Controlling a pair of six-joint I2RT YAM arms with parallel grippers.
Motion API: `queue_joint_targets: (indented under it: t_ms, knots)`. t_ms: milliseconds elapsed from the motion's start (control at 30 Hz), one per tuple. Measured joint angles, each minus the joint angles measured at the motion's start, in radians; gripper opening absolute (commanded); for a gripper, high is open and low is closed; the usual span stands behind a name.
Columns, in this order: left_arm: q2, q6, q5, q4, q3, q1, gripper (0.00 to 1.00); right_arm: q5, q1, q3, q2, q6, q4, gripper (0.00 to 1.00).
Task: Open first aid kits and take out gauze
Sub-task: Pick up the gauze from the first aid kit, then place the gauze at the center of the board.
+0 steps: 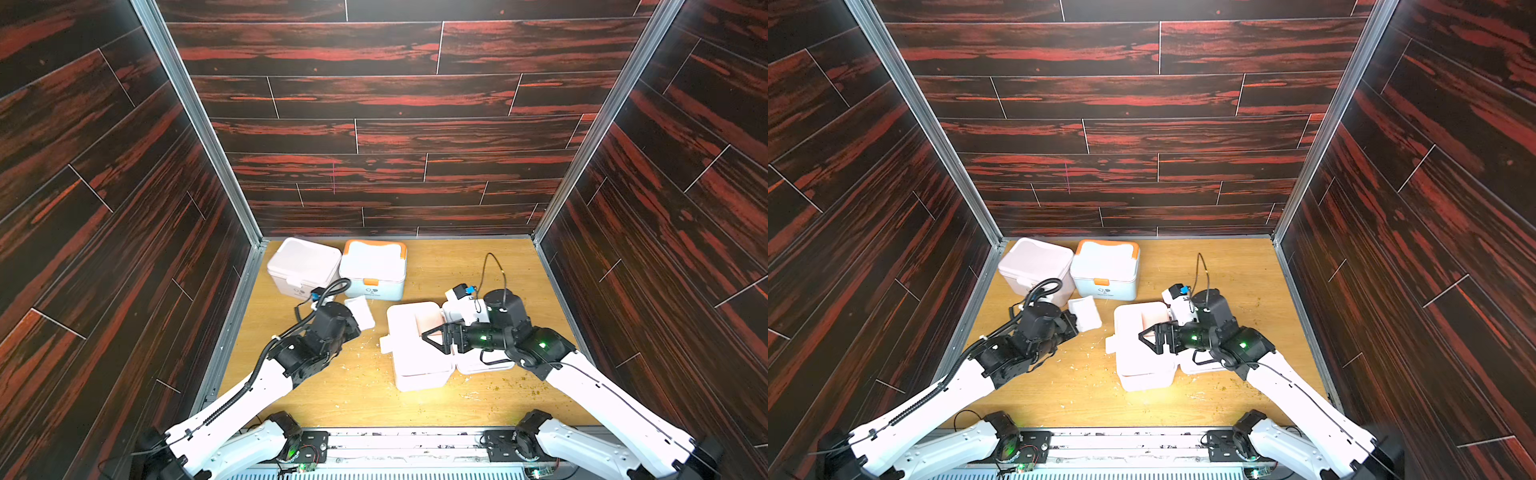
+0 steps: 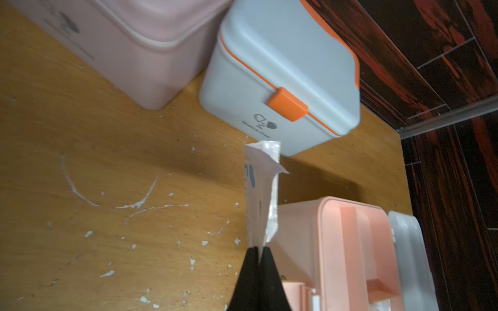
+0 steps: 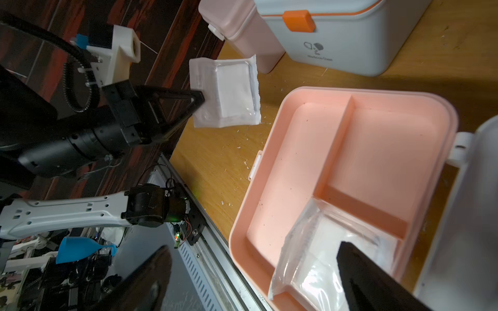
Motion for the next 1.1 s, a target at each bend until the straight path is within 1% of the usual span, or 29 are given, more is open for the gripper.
queue_joint_targets:
  t_ms: [167,400,633,767,867,967,1033,1100]
  knots:
    - [-0.076,-0.015,-0.003,-0.008,-0.087,0.147,0.0,0.032,0.089,0.049,0.099,-0.021,0.023,0.99]
    - [-0.103,-0.016,0.024,-0.029,-0.151,0.382,0.0,0.068,0.183,0.133,0.227,-0.043,0.054,0.99]
    - [-0.105,-0.019,0.08,-0.028,-0.223,0.625,0.0,0.074,0.229,0.174,0.29,-0.047,0.076,0.99]
    - [-0.06,-0.021,0.101,-0.028,-0.229,0.75,0.0,0.074,0.235,0.177,0.305,-0.047,0.087,0.99]
    - [-0.011,-0.029,0.102,-0.028,-0.232,0.818,0.0,0.075,0.235,0.177,0.31,-0.047,0.089,0.99]
    - [0.015,-0.035,0.101,-0.025,-0.252,0.855,0.0,0.076,0.235,0.177,0.311,-0.047,0.089,0.99]
    - [0.026,-0.039,0.1,-0.027,-0.264,0.864,0.0,0.078,0.235,0.177,0.311,-0.047,0.089,0.99]
    - [0.034,-0.044,0.093,-0.03,-0.266,0.866,0.05,0.082,0.235,0.177,0.311,-0.047,0.089,0.99]
